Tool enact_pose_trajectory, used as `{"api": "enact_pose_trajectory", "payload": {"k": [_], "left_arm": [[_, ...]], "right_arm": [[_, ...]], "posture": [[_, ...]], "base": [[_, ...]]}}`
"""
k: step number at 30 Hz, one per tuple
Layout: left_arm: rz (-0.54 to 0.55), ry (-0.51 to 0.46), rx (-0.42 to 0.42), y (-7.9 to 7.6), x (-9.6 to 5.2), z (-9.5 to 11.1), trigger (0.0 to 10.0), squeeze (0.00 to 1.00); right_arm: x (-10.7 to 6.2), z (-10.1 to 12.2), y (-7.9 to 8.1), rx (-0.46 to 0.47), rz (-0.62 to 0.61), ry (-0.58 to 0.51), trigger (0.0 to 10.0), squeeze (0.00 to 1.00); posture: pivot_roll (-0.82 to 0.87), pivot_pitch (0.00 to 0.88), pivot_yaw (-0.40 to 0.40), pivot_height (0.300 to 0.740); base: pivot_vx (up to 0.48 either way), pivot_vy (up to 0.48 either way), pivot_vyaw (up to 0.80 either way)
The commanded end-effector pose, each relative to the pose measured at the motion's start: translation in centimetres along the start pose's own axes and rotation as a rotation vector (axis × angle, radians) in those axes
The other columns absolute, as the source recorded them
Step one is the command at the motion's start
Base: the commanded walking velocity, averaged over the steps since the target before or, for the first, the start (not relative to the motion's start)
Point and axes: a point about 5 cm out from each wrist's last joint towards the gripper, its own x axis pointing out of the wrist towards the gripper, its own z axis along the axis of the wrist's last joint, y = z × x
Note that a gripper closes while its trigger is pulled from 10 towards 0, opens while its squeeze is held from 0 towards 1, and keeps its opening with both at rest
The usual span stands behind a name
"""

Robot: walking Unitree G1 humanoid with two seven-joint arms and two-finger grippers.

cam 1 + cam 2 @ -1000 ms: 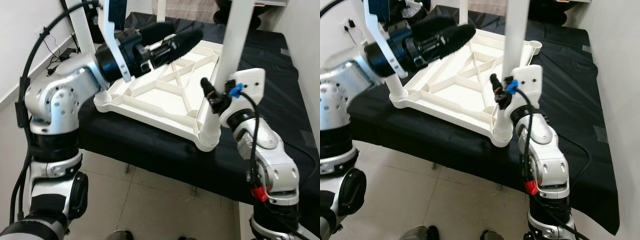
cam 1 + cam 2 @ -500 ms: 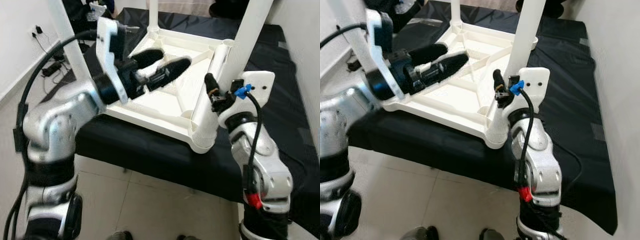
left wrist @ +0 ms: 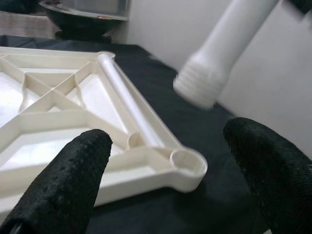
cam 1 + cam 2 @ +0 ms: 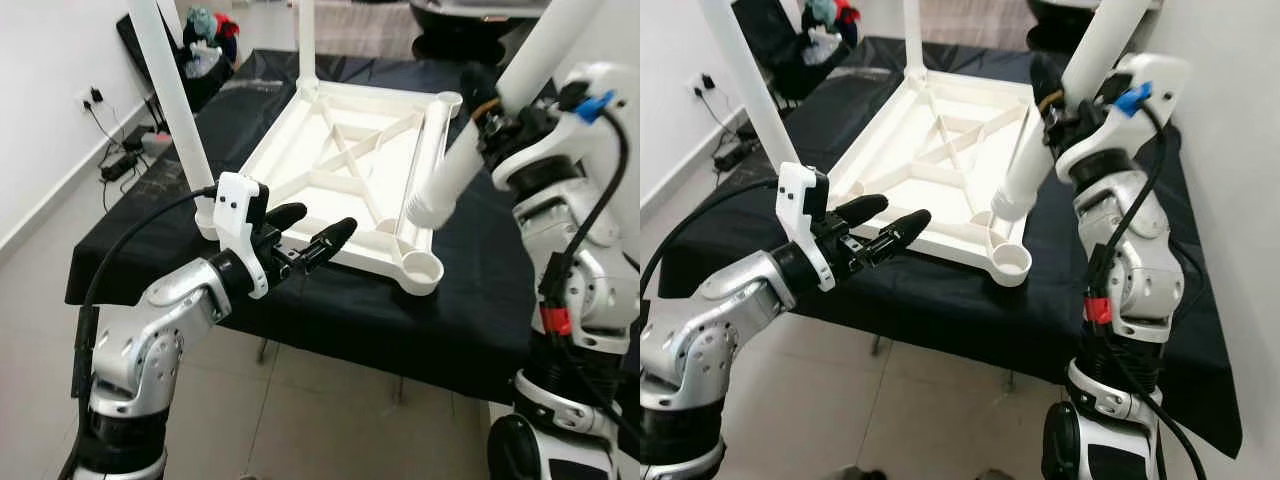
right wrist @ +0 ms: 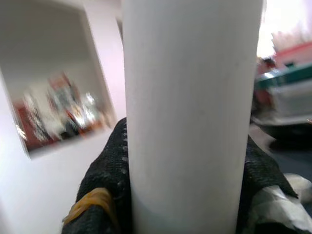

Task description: Building children table

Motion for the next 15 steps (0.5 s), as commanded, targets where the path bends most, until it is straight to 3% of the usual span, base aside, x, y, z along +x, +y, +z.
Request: {"api": "enact_pose_trajectory", "payload": {"k": [1, 4, 5, 9, 10, 15], "left_arm": [[0.028, 0.034, 0.043, -0.1, -0.2, -1.0, 10.0, 0.00], [0.061, 0.072, 0.078, -0.1, -0.7, -2.3, 10.0, 0.00], [0.101, 0.086, 0.082, 0.1, -1.1, -3.3, 10.0, 0.00], [0.153, 0.086, 0.077, 0.5, -1.6, -3.7, 10.0, 0.00], [0.249, 0.052, 0.051, 1.6, -2.0, -3.6, 10.0, 0.00], [0.400, 0.035, 0.028, 3.2, -3.1, -4.1, 10.0, 0.00]], "right_arm": [[0.0, -0.1, 0.6, 0.035, 0.041, -0.018, 10.0, 0.00], [-0.4, -1.1, 1.1, 0.011, 0.074, 0.019, 10.0, 0.00], [-0.8, -2.3, 1.8, -0.044, 0.148, 0.071, 10.0, 0.00], [-1.3, -3.5, 2.3, -0.075, 0.169, 0.116, 10.0, 0.00], [-1.8, -4.6, 2.3, -0.056, 0.159, 0.152, 10.0, 0.00], [-3.0, -6.8, 2.4, -0.066, 0.141, 0.235, 10.0, 0.00]], "posture": [[-0.07, 0.000, 0.003, 0.740], [-0.07, 0.000, 0.001, 0.740], [-0.07, 0.000, 0.001, 0.740], [-0.07, 0.000, 0.002, 0.740], [-0.07, 0.000, -0.001, 0.740], [-0.08, 0.000, -0.003, 0.740]], "base": [[0.000, 0.000, 0.00], [0.000, 0.000, 0.00], [0.000, 0.000, 0.00], [0.000, 0.000, 0.00], [0.000, 0.000, 0.00], [0.000, 0.000, 0.00]]}}
